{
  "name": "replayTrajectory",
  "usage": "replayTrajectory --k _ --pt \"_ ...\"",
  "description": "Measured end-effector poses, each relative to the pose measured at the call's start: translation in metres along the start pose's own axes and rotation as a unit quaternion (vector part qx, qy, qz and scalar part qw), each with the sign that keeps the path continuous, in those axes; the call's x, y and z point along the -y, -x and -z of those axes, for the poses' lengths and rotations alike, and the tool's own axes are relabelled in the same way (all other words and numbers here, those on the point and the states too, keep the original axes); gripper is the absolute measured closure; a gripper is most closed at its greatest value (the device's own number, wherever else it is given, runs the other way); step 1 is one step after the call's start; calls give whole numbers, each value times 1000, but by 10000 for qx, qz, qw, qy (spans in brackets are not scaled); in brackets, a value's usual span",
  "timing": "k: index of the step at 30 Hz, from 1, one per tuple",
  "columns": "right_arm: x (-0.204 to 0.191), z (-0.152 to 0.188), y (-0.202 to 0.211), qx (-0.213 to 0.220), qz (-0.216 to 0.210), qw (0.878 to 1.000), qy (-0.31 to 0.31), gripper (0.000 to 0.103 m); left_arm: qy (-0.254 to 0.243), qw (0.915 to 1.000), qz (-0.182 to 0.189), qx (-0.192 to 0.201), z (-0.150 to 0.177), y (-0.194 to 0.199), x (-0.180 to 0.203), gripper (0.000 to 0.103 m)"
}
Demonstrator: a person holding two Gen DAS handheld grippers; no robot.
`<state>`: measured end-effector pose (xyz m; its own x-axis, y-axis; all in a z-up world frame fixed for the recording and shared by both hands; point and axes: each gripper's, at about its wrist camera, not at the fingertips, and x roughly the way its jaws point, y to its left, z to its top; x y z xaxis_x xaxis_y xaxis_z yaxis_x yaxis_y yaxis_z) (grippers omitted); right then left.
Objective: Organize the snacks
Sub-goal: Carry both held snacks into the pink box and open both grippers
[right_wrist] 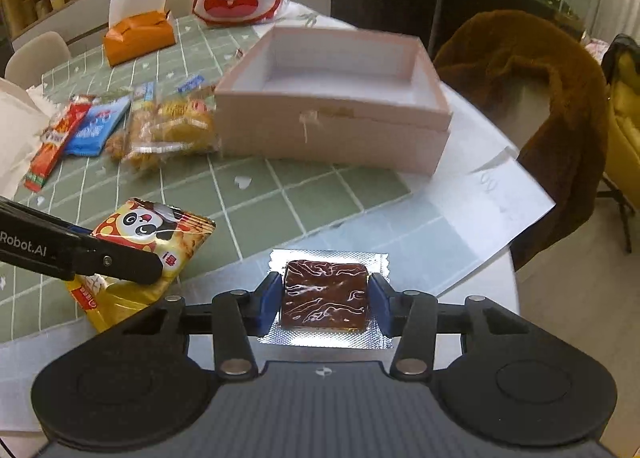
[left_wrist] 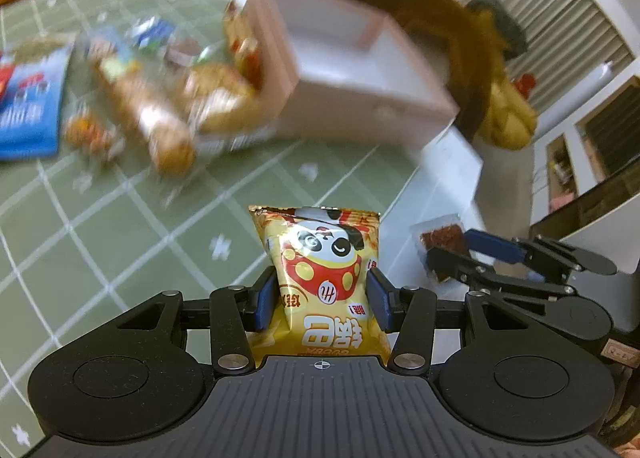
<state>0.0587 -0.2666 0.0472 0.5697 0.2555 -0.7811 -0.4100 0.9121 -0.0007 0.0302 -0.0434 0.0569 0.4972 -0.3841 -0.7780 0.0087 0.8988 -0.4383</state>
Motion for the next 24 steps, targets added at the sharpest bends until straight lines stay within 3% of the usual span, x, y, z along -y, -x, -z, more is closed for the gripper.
replayTrajectory --k 3,8,10,11,13,15,19,24 --pt "6 -26 23 341 14 9994 48 56 -187 9990 159 384 -31 18 13 50" --pt "8 -98 42 1155 198 9913 606 56 -693 9896 318 1217 -127 48 42 49" --pt "12 -130 33 1329 74 9883 749 50 -688 9905 455 1099 -176 36 47 50" --pt "15 -143 24 1320 51 9886 719 33 -618 9922 486 964 -195 23 46 48" --pt "24 -161 3 1145 79 9922 485 25 -443 9967 141 663 -219 -12 41 51" --pt "30 -162 -7 941 -4 9952 269 25 -206 9981 -156 566 -221 -31 31 51" --pt "39 -132 -10 764 -213 9968 89 23 336 9970 70 689 -195 -26 3 51" --pt "34 -100 -33 214 -284 9993 -82 23 700 9866 -664 1314 -146 16 -35 51"
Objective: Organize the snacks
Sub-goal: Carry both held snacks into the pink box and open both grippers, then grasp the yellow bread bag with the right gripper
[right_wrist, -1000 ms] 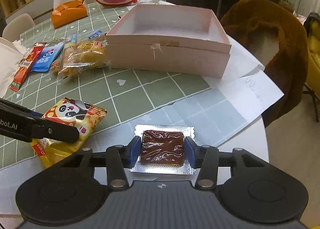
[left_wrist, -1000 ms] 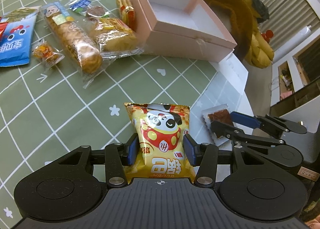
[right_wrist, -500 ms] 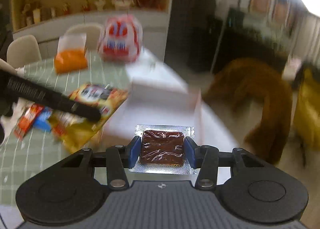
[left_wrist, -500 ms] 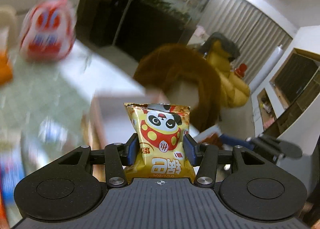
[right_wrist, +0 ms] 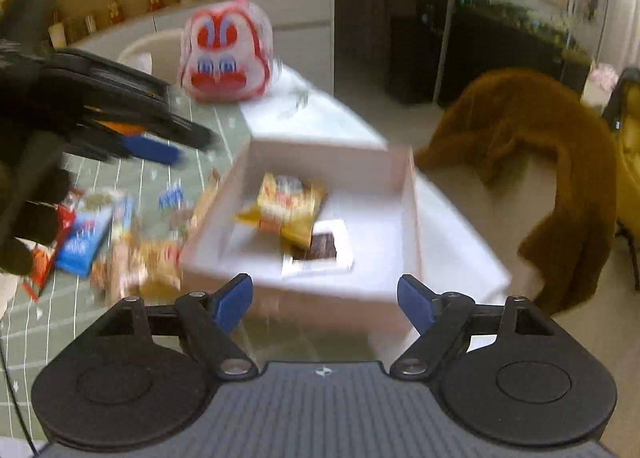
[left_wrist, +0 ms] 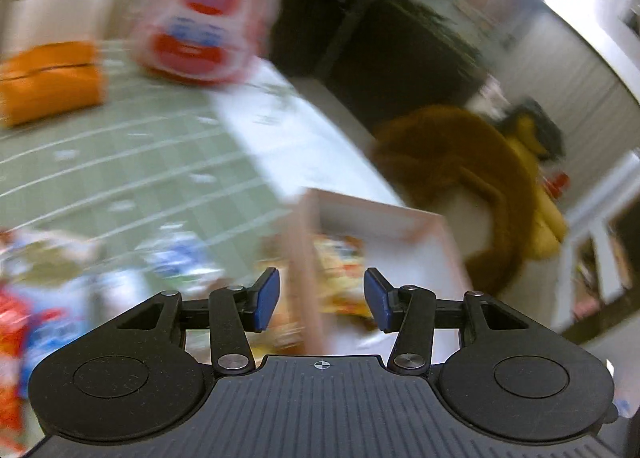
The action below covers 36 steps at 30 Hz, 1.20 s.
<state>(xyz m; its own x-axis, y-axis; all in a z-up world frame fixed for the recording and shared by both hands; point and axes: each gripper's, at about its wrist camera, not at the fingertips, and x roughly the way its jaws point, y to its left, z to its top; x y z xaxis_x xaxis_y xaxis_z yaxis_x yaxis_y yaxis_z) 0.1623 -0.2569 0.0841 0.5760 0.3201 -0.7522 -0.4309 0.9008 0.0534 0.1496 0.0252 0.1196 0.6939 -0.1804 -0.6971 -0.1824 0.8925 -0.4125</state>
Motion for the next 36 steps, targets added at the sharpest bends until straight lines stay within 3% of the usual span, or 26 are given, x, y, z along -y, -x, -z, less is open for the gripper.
replayTrajectory --k 3,7,16,28,31,36 --pt "-13 10 -12 -246 -145 9994 -176 23 377 9984 -376 176 18 14 -32 51" --pt "-39 11 -27 -451 -442 9977 -264 23 763 9955 -567 43 43 29 -63 51" --pt "-89 -1 -53 -721 -917 9905 -727 23 975 9938 -525 -101 73 48 -96 51" --pt "-139 -21 -106 -1070 -757 9907 -377 23 1002 9944 -313 -132 71 42 -109 51" --pt "-145 -21 -105 -1055 -839 9905 -279 34 1039 9939 -313 -174 73 40 -113 51" --pt "-147 -15 -92 -1150 -1063 9875 -155 38 1226 9917 -372 -82 73 36 -123 51"
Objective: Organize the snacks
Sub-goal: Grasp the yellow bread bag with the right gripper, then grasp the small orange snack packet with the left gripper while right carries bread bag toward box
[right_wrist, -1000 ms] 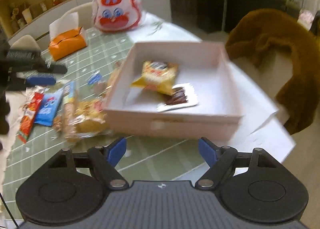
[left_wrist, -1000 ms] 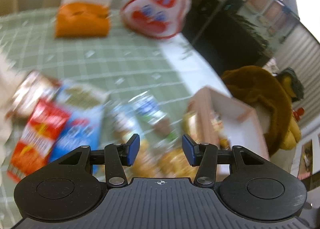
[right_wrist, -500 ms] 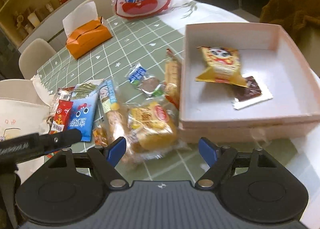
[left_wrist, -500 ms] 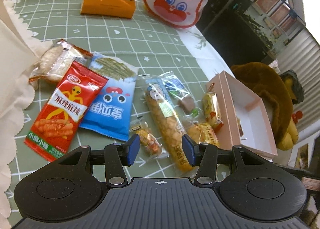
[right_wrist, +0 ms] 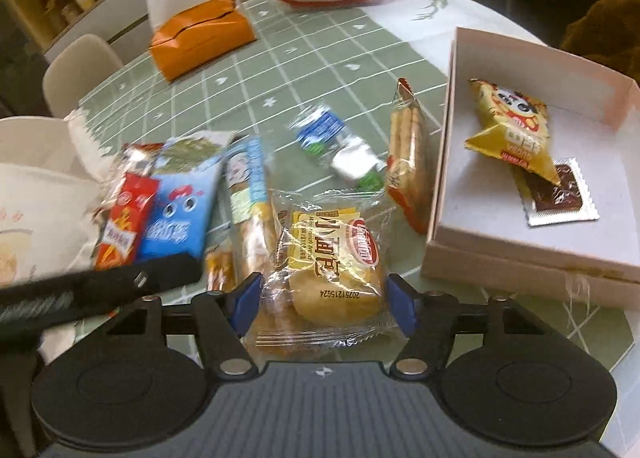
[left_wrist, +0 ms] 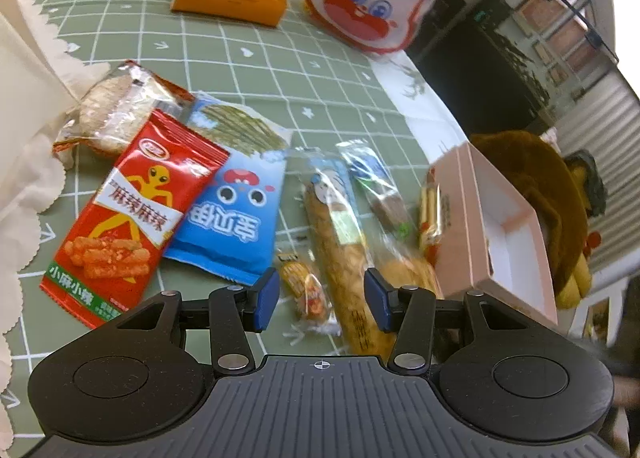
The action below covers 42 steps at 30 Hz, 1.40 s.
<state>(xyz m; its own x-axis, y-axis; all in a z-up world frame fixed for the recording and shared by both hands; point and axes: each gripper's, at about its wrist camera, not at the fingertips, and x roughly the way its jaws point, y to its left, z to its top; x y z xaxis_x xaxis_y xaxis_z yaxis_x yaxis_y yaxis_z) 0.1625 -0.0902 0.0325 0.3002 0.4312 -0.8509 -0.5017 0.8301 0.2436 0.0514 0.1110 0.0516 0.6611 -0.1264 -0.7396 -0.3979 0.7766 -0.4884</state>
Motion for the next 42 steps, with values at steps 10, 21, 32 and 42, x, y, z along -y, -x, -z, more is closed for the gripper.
replayTrajectory --k 10,21,32,42 --pt "15 35 29 147 337 9993 53 39 -601 9972 -308 -309 -7 -30 6 52" --pt "4 50 36 30 454 9979 471 39 -1532 9868 -428 -292 9 -30 10 75" --pt "-1 30 9 -179 394 9973 599 43 -2228 9720 -339 -663 27 -25 25 74" --pt "30 75 54 -105 365 9993 2 53 -2712 9594 -223 -745 40 -25 40 75"
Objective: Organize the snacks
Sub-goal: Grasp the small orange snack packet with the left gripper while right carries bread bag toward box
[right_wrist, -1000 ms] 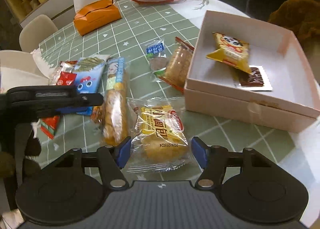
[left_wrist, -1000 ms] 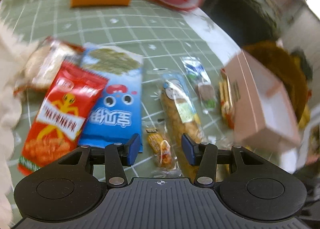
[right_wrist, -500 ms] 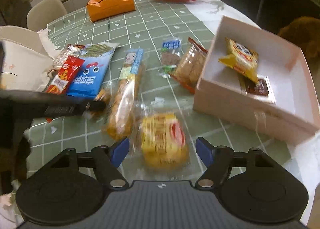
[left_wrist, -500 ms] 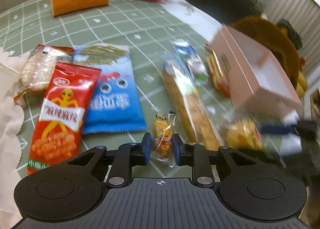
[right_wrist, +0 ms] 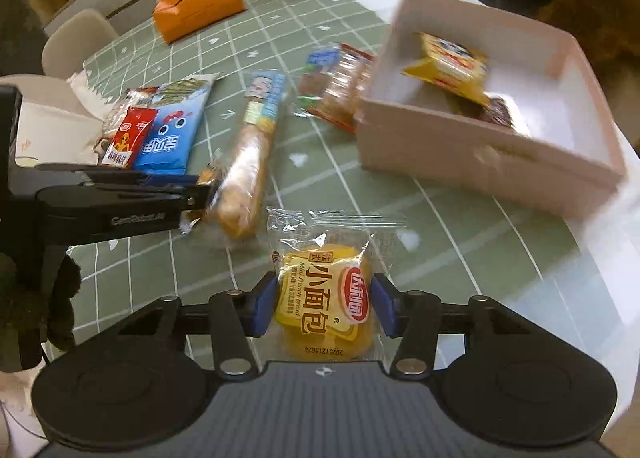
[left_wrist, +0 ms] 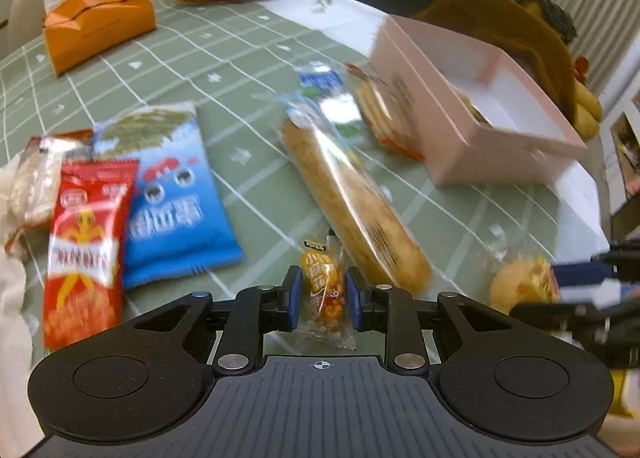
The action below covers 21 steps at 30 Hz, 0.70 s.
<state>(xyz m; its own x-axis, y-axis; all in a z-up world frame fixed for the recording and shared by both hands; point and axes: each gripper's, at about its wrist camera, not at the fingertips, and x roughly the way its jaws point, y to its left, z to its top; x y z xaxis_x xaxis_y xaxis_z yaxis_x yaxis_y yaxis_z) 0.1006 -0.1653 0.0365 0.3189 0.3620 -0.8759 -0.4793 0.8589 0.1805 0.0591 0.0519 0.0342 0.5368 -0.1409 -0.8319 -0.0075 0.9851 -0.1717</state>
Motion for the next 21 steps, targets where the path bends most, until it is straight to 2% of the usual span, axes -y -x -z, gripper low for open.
replayTrajectory --k 6,9,12,14,15,18,21 --pt "19 32 21 87 246 9996 -136 53 -37 9988 443 -206 35 25 20 77" --pt "29 43 29 79 281 9992 -260 53 -81 9974 693 -186 45 40 34 78" --pt "36 50 41 139 329 9988 -341 58 -255 9954 918 -92 47 53 53 78" --pt "40 48 52 267 354 9982 -402 69 -288 9939 1065 39 41 61 63 78" --pt "43 44 62 384 349 9977 -439 71 -303 9926 1161 174 33 68 67 78" --pt "51 23 93 862 354 9944 -492 71 -322 9873 1398 684 0 88 77 78" --pt "61 -5 123 1296 292 9901 -443 71 -307 9834 1441 1063 -31 100 83 78"
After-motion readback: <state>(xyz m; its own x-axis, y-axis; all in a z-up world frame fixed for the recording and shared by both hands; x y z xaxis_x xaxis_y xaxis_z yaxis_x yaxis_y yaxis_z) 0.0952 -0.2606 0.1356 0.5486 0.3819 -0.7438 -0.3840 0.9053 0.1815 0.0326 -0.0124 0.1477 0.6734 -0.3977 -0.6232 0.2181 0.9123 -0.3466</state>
